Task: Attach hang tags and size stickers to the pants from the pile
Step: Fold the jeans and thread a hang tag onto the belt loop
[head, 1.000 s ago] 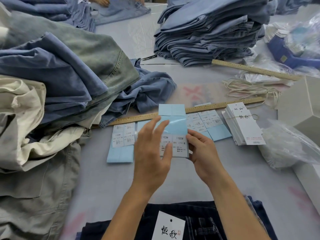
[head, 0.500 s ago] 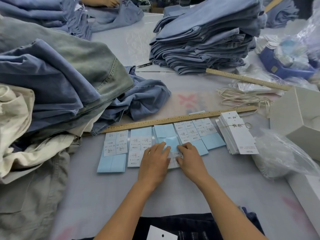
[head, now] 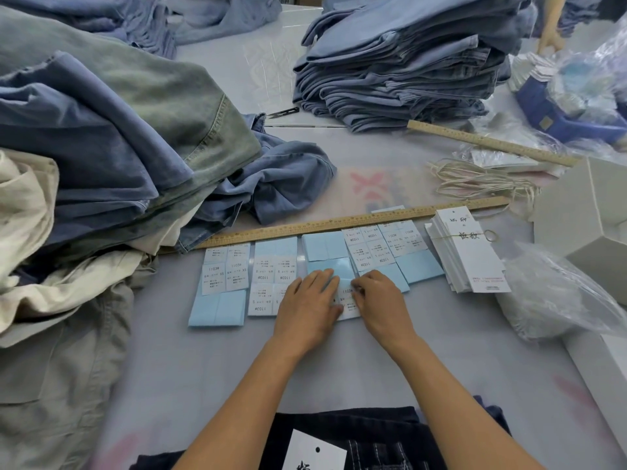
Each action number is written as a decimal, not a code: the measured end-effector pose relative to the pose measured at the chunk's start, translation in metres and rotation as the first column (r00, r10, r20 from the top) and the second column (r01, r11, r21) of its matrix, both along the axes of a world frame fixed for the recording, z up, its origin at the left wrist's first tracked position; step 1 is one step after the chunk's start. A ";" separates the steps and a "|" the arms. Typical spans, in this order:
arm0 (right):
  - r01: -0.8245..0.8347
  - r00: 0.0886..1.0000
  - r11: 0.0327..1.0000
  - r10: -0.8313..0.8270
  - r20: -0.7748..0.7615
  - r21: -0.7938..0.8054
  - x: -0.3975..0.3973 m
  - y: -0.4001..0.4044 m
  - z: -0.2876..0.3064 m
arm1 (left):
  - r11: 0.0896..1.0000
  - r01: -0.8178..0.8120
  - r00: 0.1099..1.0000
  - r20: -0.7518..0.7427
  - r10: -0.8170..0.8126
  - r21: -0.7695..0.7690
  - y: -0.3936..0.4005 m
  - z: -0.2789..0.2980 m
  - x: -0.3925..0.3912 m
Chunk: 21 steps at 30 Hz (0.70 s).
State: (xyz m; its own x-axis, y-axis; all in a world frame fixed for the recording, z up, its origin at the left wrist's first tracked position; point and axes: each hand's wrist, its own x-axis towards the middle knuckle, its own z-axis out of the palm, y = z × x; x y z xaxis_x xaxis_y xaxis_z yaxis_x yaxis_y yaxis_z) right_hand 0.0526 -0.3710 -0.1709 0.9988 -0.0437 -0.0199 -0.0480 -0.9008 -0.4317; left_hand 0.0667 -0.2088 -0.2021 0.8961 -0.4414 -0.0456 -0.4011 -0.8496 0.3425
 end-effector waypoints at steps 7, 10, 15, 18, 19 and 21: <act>0.020 0.999 0.998 -0.022 0.035 0.053 -0.001 0.000 0.001 | 1.000 -0.005 1.000 -0.028 0.005 -0.016 0.001 -0.003 0.002; 0.035 0.999 0.997 -0.037 0.031 0.067 0.003 0.001 0.002 | 1.000 -0.006 0.999 -0.042 0.005 -0.023 0.002 -0.004 0.002; 0.080 0.996 0.991 -0.084 0.033 0.110 -0.001 -0.001 0.001 | 1.000 0.010 1.000 -0.020 -0.010 -0.026 0.003 -0.002 0.003; 0.127 0.990 0.979 -0.134 0.035 0.161 -0.003 -0.002 0.002 | 0.999 0.013 1.000 -0.017 -0.014 -0.030 0.003 0.001 0.003; 0.143 0.988 0.974 -0.151 0.035 0.176 -0.003 -0.002 0.003 | 1.000 0.018 1.000 -0.023 -0.019 -0.023 0.003 0.002 0.004; 0.167 0.983 0.962 -0.180 0.038 0.218 -0.005 -0.002 0.005 | 0.999 0.039 0.999 -0.035 -0.039 0.013 0.004 0.003 0.005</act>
